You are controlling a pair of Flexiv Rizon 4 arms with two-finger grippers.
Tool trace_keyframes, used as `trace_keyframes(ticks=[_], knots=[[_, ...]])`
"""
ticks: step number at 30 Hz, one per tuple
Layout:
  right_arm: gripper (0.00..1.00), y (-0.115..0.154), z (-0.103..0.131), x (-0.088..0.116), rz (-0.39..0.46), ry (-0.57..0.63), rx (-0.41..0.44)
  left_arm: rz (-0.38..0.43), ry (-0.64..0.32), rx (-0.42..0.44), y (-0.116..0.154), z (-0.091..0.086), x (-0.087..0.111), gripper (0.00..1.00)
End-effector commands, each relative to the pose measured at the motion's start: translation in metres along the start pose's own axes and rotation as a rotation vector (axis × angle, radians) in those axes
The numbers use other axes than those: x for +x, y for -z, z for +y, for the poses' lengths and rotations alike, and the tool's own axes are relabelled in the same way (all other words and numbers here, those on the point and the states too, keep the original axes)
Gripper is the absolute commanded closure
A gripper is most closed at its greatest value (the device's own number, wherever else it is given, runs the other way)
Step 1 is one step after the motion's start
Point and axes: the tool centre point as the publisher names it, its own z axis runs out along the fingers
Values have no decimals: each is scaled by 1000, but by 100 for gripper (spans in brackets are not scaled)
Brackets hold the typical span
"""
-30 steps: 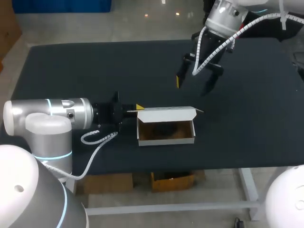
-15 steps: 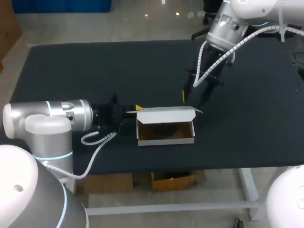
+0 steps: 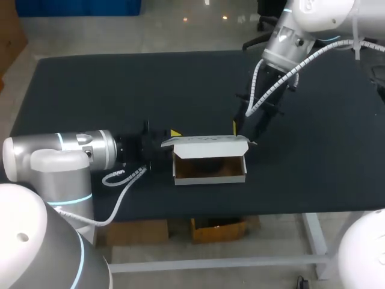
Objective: Assemble the packaging by folding the flat box into shape, placing the metal phone stand inside, and closing the box properly
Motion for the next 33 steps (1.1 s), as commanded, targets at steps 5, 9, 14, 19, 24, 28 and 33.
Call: trace_keyframes(ticks=[5, 9, 14, 19, 24, 28, 33], knots=[[53, -6, -1, -2, 2, -2, 1, -52, 9, 3, 14, -5, -1, 39], [53, -8, -2, -3, 5, -4, 3, -78, 12, 6, 24, -8, -5, 45], [53, -10, -2, -5, 12, -7, 2, -86, 1, 0, 37, -11, -6, 47], [53, -10, -2, -5, 18, -9, -1, -72, -17, -23, 49, -12, -2, 38], [54, -11, -2, -6, 19, -9, -4, -62, -15, -53, 62, -10, 2, 39], [54, -12, -2, -6, 19, -8, -7, -53, -9, -71, 75, -11, 2, 36], [54, -13, -1, -6, 18, -8, -12, -50, 18, -131, 93, -11, -5, 41]])
